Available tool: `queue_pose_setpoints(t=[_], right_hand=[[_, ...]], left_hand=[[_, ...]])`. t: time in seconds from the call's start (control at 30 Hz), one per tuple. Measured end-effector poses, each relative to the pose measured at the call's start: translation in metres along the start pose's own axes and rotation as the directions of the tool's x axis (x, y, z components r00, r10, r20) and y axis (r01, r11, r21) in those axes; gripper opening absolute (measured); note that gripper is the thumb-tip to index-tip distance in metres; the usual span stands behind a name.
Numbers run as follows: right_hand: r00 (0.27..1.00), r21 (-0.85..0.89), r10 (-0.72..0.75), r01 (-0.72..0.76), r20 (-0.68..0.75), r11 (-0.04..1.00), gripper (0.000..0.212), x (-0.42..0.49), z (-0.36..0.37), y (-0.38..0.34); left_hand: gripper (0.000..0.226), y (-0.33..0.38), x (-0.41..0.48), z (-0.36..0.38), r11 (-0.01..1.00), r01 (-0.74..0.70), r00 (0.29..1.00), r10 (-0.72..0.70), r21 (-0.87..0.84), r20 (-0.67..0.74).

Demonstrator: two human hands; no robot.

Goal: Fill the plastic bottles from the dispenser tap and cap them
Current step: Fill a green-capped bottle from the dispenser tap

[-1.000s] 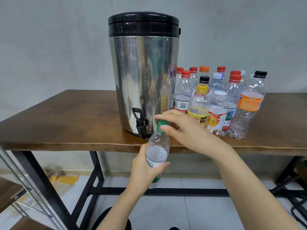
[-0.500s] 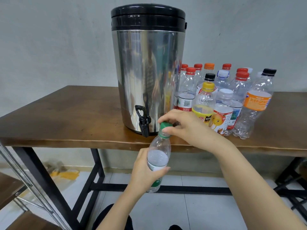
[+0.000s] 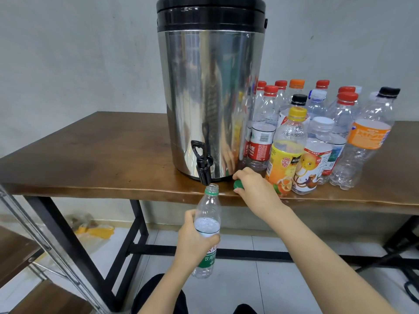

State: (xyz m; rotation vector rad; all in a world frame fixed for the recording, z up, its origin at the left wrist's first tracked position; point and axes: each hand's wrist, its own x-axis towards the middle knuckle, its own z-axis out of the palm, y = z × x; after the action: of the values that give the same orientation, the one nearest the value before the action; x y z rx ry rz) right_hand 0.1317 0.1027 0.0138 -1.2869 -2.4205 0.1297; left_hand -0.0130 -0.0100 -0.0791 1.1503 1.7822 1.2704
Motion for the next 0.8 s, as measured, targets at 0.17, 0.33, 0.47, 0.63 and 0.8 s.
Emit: queue_pose_setpoints(t=[0.17,0.33,0.47,0.63,0.8], right_hand=[[1.0,-0.019,0.001,-0.001,-0.005,1.0,0.037,0.004,0.005,0.003],[1.0,-0.017,-0.002,0.002,0.002,1.0,0.036,0.005,0.006,0.003],[1.0,-0.017,-0.002,0.002,0.002,1.0,0.035,0.006,0.008,0.003],[0.997,-0.043,-0.033,0.03,-0.066,0.999,0.035,0.0,0.003,-0.002],[0.9,0.086,-0.132,0.183,-0.414,0.979,0.017,-0.001,-0.029,-0.028]], left_hand=[[0.062,-0.002,0.001,0.002,1.0,-0.009,0.999,0.008,-0.005,-0.052],[0.074,-0.004,0.001,0.005,0.996,-0.074,0.992,0.069,-0.045,-0.104],[0.075,0.0,0.002,0.005,0.99,-0.133,0.984,0.126,-0.047,-0.122],[0.071,0.004,0.003,0.006,0.983,-0.18,0.966,0.181,0.023,-0.183],[0.09,0.005,0.0,0.001,0.934,-0.298,0.918,0.337,0.199,-0.209]])
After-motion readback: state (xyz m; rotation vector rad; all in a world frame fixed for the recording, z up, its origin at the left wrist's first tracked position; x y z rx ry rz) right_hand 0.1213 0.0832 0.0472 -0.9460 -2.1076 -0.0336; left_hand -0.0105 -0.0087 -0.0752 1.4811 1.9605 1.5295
